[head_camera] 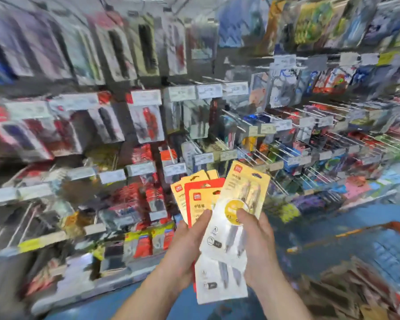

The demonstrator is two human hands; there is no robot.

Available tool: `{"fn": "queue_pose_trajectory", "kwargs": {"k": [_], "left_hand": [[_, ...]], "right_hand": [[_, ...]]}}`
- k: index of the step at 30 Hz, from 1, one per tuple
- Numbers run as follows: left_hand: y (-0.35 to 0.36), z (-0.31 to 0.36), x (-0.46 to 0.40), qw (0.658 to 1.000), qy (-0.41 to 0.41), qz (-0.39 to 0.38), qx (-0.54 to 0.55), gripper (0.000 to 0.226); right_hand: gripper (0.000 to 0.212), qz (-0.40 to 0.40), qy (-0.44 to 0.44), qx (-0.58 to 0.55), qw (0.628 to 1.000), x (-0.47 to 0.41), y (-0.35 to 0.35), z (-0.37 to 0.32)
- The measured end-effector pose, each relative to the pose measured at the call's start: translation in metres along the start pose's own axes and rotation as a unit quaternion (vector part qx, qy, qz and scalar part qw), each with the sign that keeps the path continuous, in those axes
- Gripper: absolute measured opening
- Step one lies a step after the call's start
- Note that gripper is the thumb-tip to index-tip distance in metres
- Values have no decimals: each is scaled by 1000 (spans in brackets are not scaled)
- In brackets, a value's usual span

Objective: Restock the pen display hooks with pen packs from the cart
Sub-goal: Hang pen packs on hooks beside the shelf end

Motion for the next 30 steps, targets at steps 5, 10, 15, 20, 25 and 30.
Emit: {"fn": "queue_pose_trajectory", "kwargs": {"k": [5, 10, 15, 20, 25, 30], "left_hand": [[-111, 22, 48, 993, 42, 106, 23, 56], [-232, 38, 115, 983, 79, 162, 35, 54], [-337, 49, 183, 965, 87, 235, 72, 50], [-408, 60, 245, 954, 108, 266, 87, 50], [-457, 76, 279, 942, 108, 308, 75, 50], [-508, 92, 299, 918, 119, 367, 91, 24]], "right_hand": [[23, -26, 45, 5, 999, 28, 75, 82], [58, -94, 142, 18, 985, 81, 158, 184], [58, -149, 208, 40, 966, 144, 232, 267], [70, -210, 245, 50, 945, 204, 295, 328], [57, -258, 261, 78, 927, 237, 343, 367], [119, -283, 312, 84, 903, 253, 389, 419]]}}
Point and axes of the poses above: each hand's wrist, its own x-axis away from the middle knuckle, its own y-axis out of the palm, z = x × y, the point moved 5 cm from there along -x, towards the middle knuckle, and after that the axes turned 15 degrees about -x, right-handed, at the moved point
